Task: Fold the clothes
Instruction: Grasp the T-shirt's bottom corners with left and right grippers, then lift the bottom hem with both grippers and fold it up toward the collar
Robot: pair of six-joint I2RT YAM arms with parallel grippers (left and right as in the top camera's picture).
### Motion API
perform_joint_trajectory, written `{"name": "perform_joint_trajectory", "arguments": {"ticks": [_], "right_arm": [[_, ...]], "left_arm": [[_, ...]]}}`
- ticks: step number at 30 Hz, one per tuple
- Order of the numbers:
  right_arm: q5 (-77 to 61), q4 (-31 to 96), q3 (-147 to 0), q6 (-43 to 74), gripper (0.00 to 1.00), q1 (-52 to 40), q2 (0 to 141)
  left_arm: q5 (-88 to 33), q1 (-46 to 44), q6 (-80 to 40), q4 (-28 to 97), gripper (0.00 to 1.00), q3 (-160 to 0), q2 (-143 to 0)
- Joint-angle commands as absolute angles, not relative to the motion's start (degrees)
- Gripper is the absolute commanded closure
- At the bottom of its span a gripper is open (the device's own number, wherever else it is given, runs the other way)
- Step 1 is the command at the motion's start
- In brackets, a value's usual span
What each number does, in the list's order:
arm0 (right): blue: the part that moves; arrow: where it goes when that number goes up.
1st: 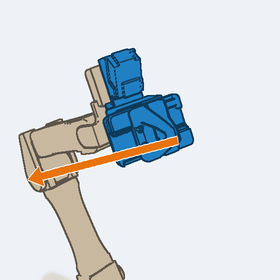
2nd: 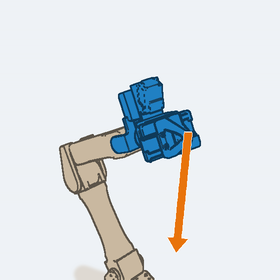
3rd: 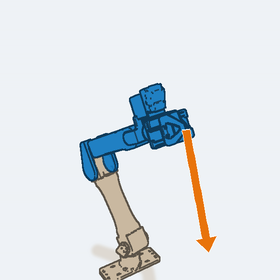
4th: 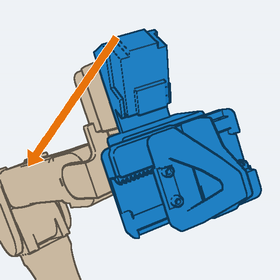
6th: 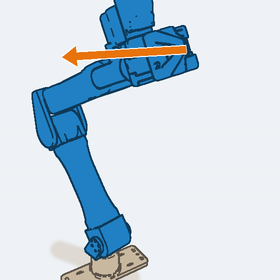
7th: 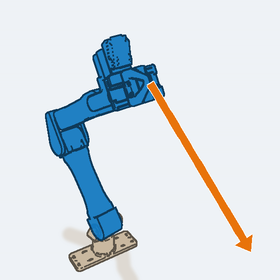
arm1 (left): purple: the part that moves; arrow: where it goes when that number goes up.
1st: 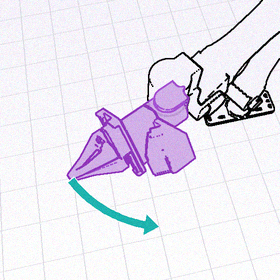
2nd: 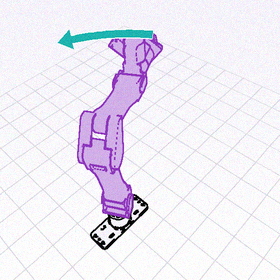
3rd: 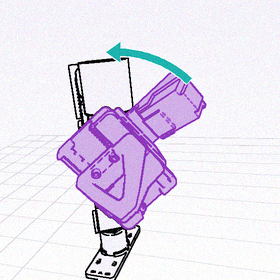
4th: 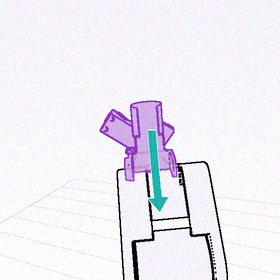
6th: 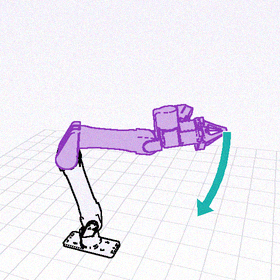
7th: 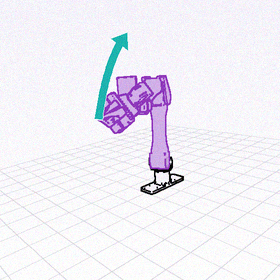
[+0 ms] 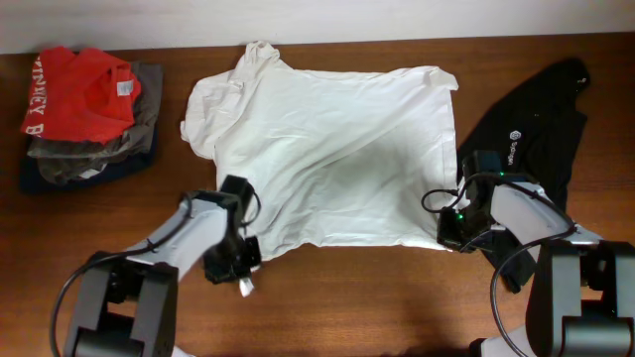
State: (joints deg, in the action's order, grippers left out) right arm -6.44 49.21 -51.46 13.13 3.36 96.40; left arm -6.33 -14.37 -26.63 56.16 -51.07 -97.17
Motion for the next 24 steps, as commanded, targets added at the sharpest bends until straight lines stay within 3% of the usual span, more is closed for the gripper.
{"name": "perform_joint_trajectory", "arguments": {"ticks": [1,16,24], "right_arm": [[-5.67,51.62,-56.14,13.80,0.96,4.19,95.85],[-4.08,68.40,-77.23,10.74,0.96,4.58,93.71],[-1.80,75.81,-89.95,7.25,0.96,5.67,92.90]], "left_arm": [[-3.16,-10.83,-26.06,58.11,0.99,-56.77,-96.16],[9.15,-7.33,-19.18,76.05,0.99,-86.80,-92.84],[15.73,-7.33,-18.26,78.19,0.99,-101.01,-92.42]]}}
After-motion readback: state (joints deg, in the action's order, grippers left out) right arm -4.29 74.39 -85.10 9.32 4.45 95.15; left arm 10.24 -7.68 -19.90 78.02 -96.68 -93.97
